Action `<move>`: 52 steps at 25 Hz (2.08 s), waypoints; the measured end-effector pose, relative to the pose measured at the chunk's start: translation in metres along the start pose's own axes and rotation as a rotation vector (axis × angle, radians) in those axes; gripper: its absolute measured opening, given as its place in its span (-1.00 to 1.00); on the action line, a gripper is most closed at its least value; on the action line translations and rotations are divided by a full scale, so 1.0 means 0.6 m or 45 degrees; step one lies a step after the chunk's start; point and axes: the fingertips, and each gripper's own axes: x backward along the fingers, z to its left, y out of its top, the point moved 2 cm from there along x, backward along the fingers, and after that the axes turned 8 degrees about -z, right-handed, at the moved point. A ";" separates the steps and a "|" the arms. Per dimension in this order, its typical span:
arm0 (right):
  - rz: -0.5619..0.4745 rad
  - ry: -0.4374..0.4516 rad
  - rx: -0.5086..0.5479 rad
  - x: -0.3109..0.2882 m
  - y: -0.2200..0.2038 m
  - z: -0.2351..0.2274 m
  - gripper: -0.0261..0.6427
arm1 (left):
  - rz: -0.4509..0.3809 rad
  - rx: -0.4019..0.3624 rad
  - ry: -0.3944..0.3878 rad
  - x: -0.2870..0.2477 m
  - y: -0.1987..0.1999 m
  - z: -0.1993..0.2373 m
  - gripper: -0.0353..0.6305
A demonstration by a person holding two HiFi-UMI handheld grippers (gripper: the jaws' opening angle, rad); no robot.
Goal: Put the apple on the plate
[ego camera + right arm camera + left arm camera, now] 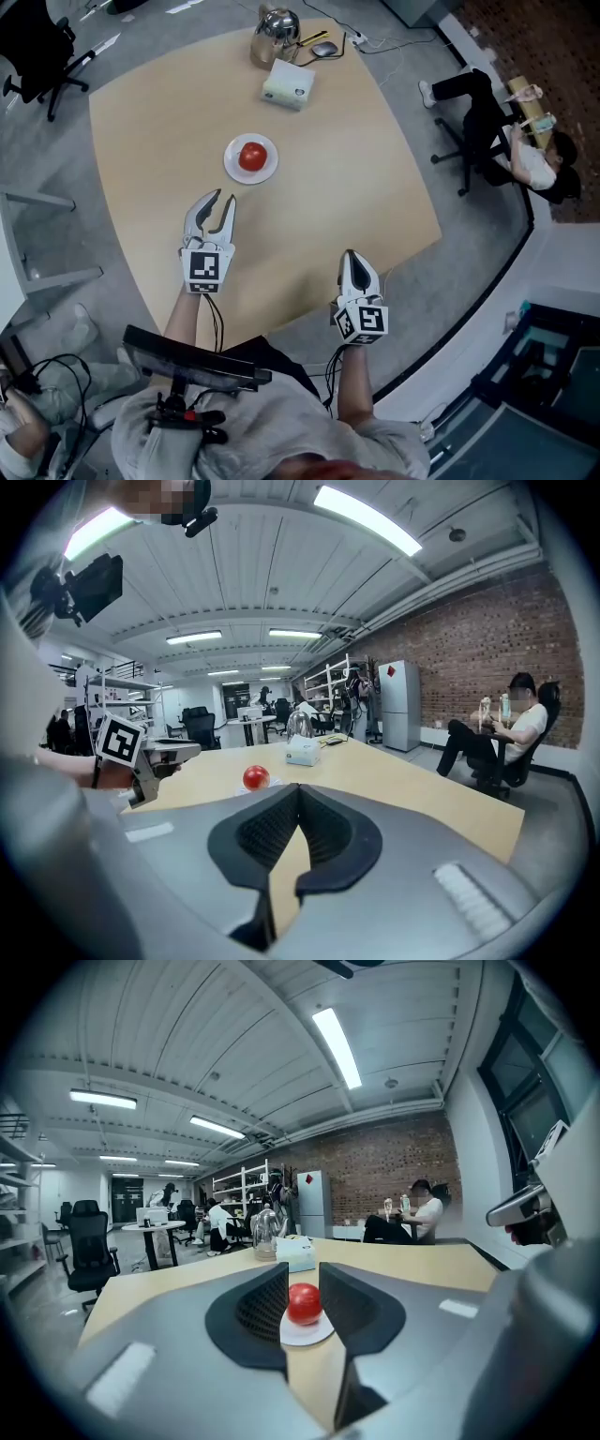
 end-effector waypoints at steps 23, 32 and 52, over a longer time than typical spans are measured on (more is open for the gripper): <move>-0.104 0.005 0.008 0.136 0.040 0.009 -0.90 | -0.054 -0.001 0.130 0.216 0.112 -0.054 -0.70; -0.141 0.082 0.005 0.165 0.047 0.040 -0.90 | -0.081 -0.020 0.202 0.299 0.148 -0.062 -0.76; -0.176 0.193 0.038 0.251 0.056 0.118 -0.91 | -0.088 -0.049 0.286 0.490 0.178 -0.085 -0.84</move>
